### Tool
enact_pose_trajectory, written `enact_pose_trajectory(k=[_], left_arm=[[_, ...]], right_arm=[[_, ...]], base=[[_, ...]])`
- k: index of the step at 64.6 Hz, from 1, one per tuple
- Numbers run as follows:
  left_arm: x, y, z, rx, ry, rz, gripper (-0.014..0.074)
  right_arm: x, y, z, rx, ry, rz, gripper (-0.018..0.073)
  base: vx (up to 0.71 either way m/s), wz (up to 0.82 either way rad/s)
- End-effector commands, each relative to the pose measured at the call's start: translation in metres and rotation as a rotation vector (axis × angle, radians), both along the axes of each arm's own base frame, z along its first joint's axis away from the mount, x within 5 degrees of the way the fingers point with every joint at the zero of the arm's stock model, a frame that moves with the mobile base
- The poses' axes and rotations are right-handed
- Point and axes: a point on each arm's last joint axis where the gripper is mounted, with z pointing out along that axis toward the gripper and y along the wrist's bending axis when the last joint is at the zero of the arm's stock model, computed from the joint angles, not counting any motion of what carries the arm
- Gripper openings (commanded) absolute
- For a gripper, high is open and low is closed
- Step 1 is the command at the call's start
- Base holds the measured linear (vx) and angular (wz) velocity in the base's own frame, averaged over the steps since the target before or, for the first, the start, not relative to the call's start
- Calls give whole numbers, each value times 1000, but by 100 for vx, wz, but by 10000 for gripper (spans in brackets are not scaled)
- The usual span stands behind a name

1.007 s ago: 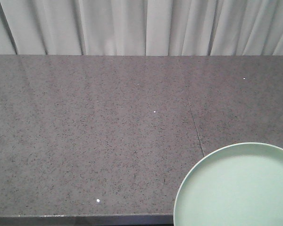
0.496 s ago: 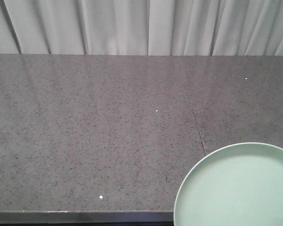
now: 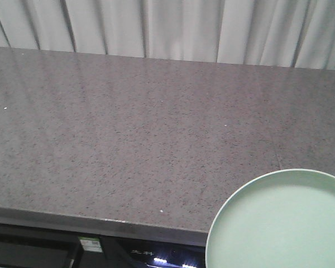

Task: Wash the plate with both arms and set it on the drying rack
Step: 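Drive the base away from the counter holding the plate in the right gripper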

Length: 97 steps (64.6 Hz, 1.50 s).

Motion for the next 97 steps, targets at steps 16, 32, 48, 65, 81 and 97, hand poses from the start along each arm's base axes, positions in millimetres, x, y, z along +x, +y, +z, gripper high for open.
enact_pose_trajectory(k=[16, 32, 48, 65, 81, 97], left_arm=[[0, 0, 0, -12, -60, 1, -6], [0, 0, 0, -12, -60, 1, -6], [0, 0, 0, -12, -60, 1, -6], [0, 0, 0, -12, -60, 1, -6], [0, 0, 0, -12, -60, 1, -6], [0, 0, 0, -12, -60, 1, -6]], right_arm=[[2, 0, 13, 33, -79, -9, -2], [2, 0, 13, 33, -79, -9, -2], [2, 0, 13, 34, -79, -9, -2], [2, 0, 13, 34, -79, -9, -2], [2, 0, 13, 35, -79, -8, -2], [2, 0, 13, 35, -79, -8, -2]], base=[[-9, 43], [-11, 52], [-12, 61], [-12, 64], [-7, 55], [-2, 46]])
